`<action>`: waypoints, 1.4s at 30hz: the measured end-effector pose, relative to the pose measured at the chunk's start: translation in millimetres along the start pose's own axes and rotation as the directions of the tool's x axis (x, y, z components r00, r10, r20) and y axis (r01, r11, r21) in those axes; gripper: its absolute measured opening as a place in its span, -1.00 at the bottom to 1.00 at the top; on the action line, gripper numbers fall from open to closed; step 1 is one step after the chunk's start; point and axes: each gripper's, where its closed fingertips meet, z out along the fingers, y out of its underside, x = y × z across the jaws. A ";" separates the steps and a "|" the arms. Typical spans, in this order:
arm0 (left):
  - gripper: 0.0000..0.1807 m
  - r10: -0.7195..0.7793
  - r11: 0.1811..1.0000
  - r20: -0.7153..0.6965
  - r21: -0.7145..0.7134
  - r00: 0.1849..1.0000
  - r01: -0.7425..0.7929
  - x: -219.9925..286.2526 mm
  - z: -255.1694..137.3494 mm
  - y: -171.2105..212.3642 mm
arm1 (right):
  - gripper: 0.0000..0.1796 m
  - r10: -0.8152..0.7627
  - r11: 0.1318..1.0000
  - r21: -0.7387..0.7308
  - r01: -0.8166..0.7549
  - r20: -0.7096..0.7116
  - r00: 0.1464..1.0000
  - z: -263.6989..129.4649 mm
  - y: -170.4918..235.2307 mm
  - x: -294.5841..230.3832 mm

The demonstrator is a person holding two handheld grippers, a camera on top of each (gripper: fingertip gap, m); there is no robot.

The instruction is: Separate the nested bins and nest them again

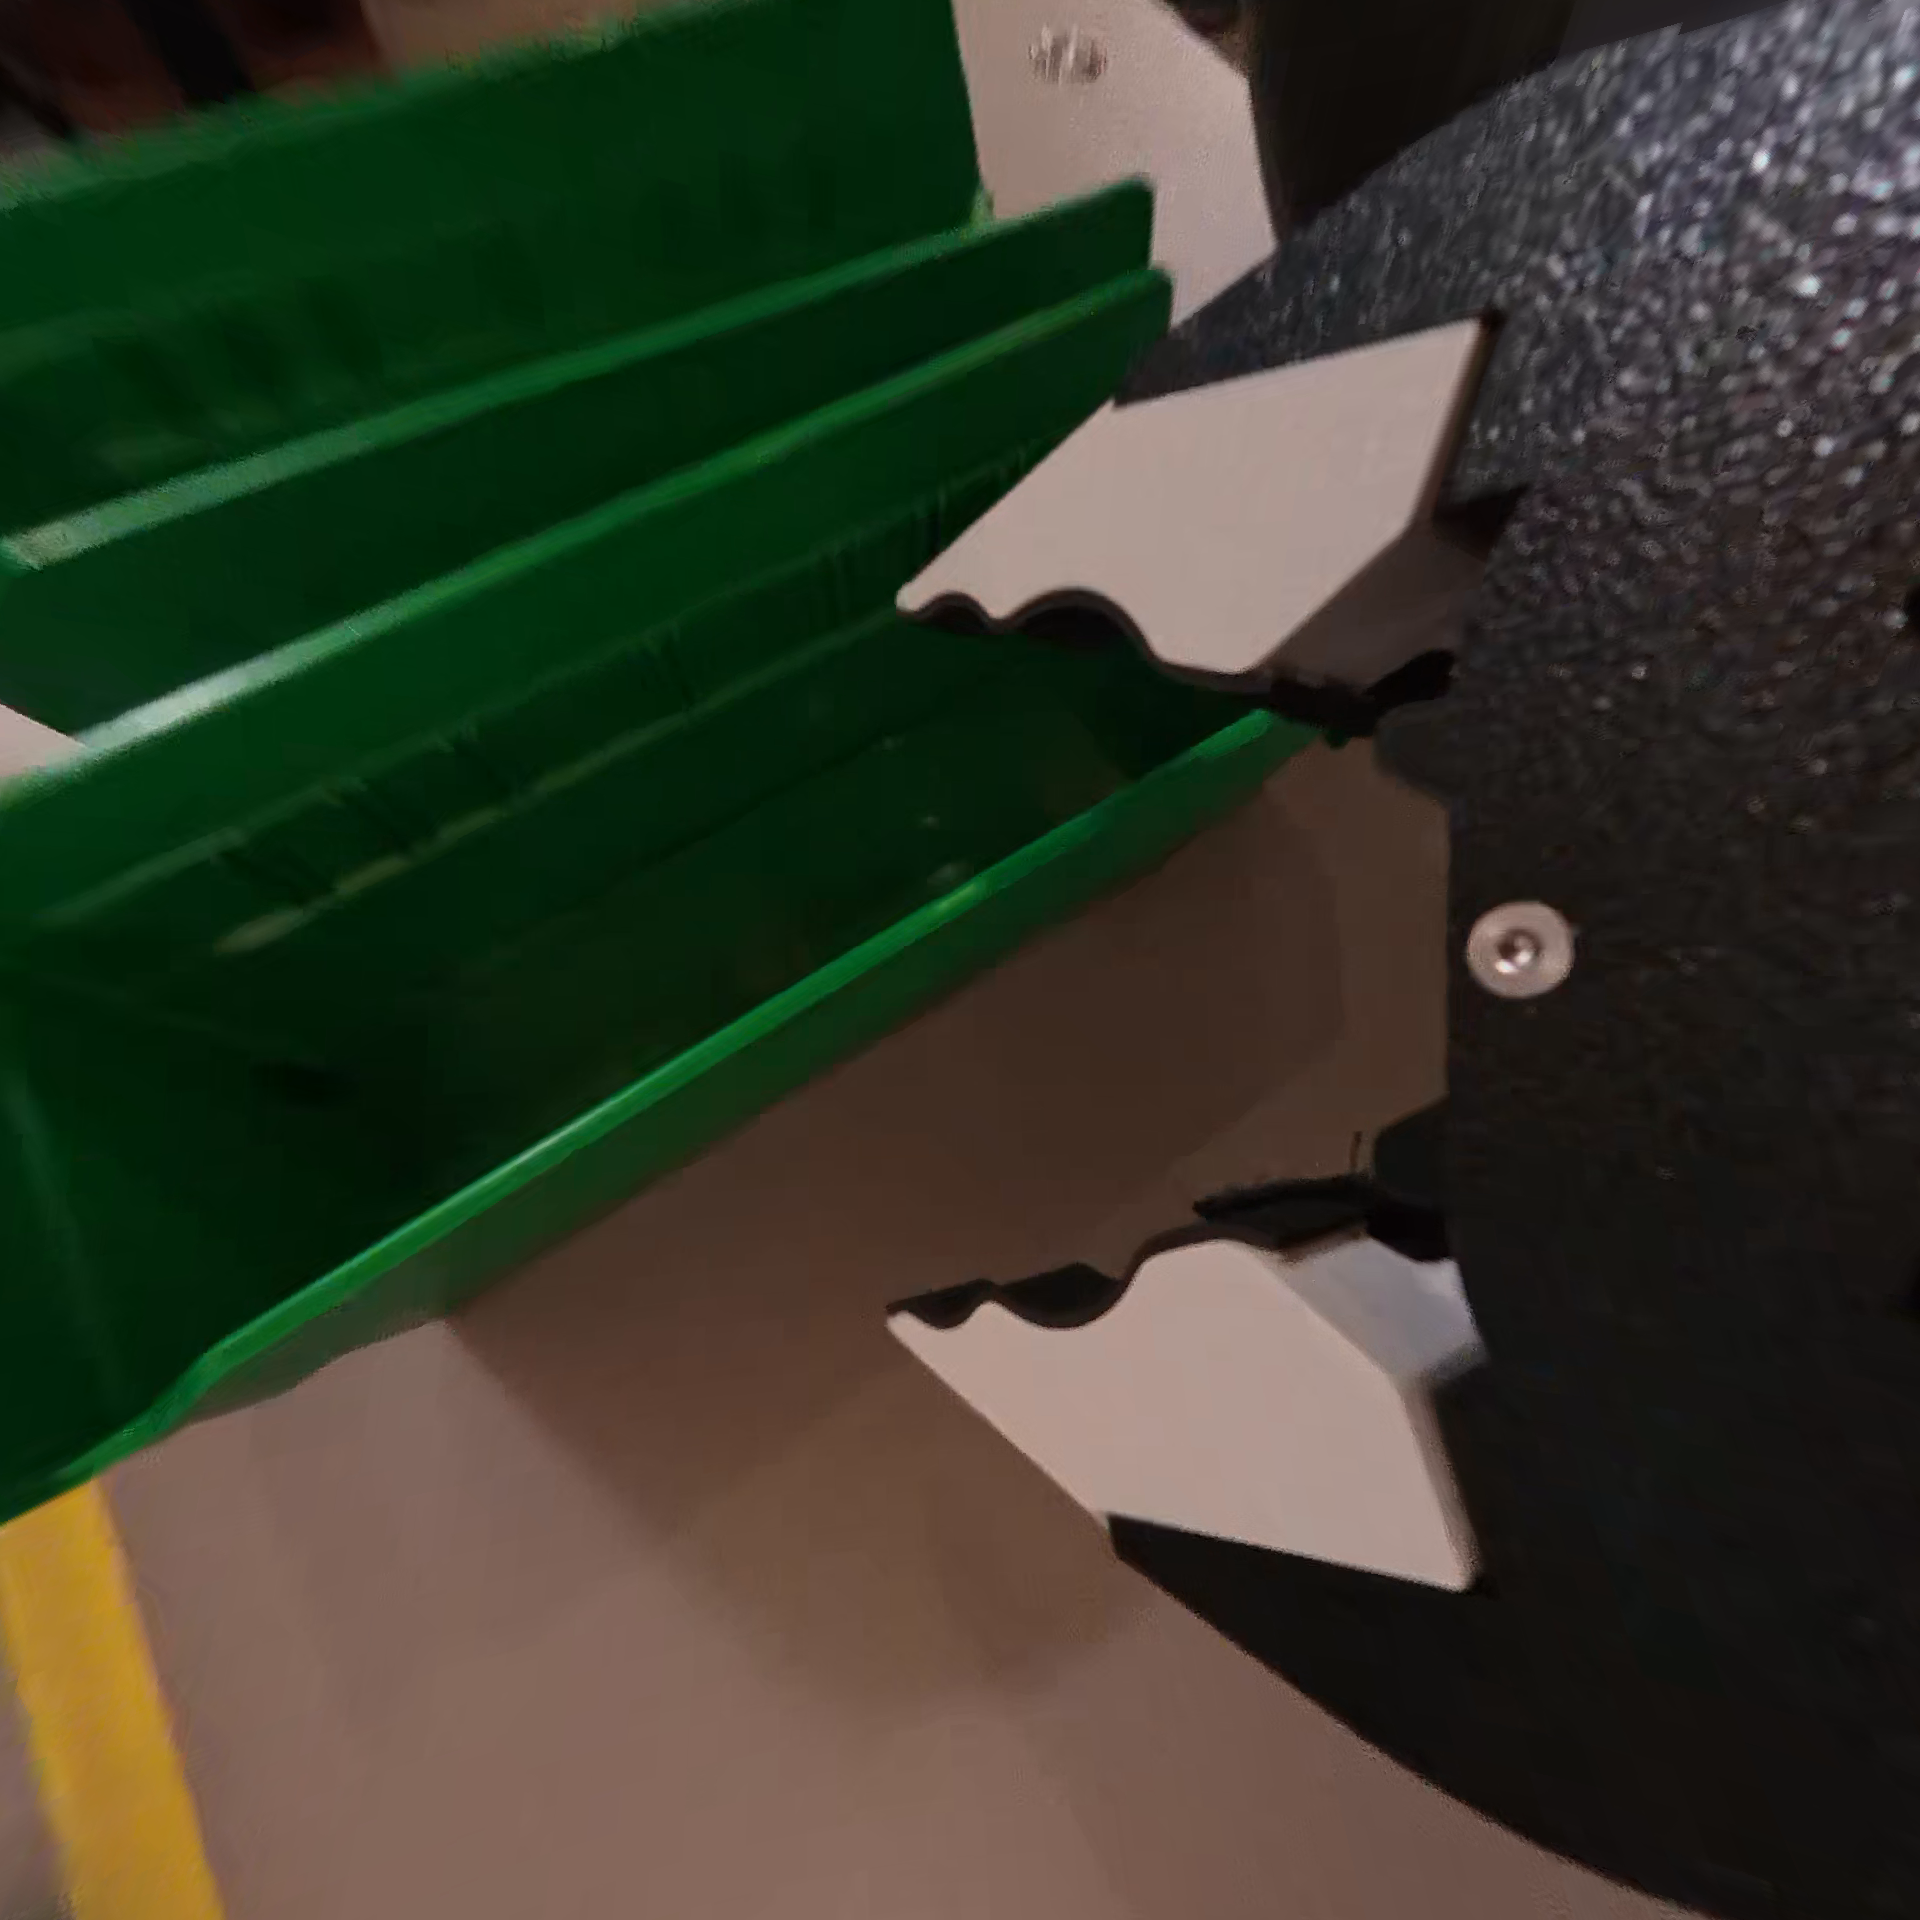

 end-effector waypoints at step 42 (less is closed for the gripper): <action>-0.98 -0.753 0.658 0.400 0.500 0.524 0.563 -320.1 -362.9 182.1 | -0.39 0.140 0.981 0.130 -0.143 0.030 0.990 -5.9 -14.6 19.8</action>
